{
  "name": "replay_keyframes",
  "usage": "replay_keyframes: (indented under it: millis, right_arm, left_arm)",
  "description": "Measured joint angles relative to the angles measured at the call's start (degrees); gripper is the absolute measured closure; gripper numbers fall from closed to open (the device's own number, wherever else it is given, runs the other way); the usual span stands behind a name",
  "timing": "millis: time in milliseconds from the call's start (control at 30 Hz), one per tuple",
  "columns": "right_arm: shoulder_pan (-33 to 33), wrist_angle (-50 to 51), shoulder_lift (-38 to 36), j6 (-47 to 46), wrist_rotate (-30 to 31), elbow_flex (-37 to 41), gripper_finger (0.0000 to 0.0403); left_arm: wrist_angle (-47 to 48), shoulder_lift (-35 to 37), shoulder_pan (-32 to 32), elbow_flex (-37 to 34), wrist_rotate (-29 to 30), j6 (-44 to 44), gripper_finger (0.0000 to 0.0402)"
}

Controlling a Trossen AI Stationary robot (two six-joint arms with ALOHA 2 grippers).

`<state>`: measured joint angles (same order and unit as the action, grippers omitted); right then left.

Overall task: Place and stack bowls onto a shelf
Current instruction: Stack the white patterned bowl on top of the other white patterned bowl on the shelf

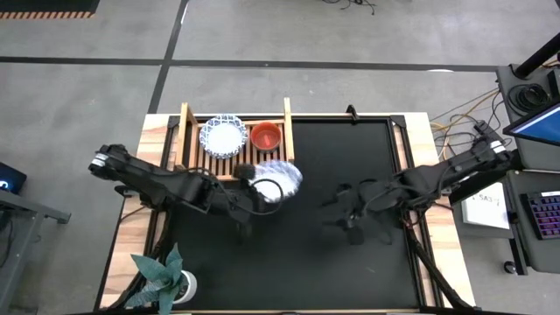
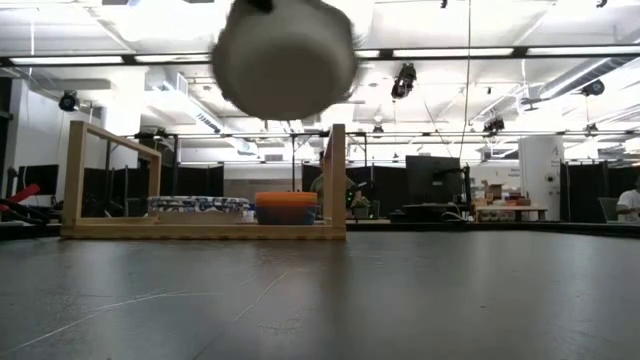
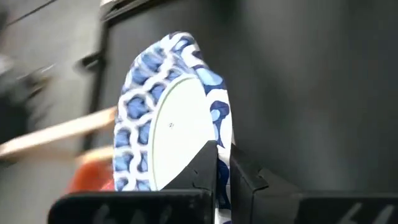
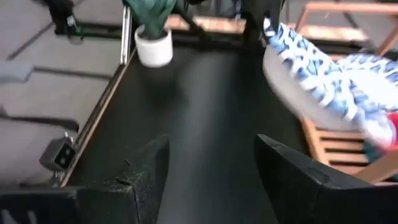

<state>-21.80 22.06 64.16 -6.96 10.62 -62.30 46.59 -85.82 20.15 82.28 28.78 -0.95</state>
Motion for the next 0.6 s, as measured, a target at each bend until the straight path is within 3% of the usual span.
replay_keyframes:
  millis: [133,233,400,600]
  right_arm:
    - [-0.03,0.29,-4.08,0.26,2.18,0.26,0.0172]
    - [-0.04,0.11,-5.24,1.96,3.17,1.09,0.0171]
    - [-0.04,-0.44,-4.34,4.02,5.97,2.57,0.0170]
    - [-0.02,-1.35,-2.66,3.12,6.01,5.36,0.0170]
  left_arm:
    - [16.97,0.11,-0.42,7.39,12.74,4.94,0.0401]
    - [25.35,0.36,-3.38,8.99,20.89,9.83,0.0401]
    - [28.16,0.48,-13.54,5.85,21.30,15.28,0.0402]
    - [20.29,0.46,-27.97,-2.91,19.06,18.63,0.0401]
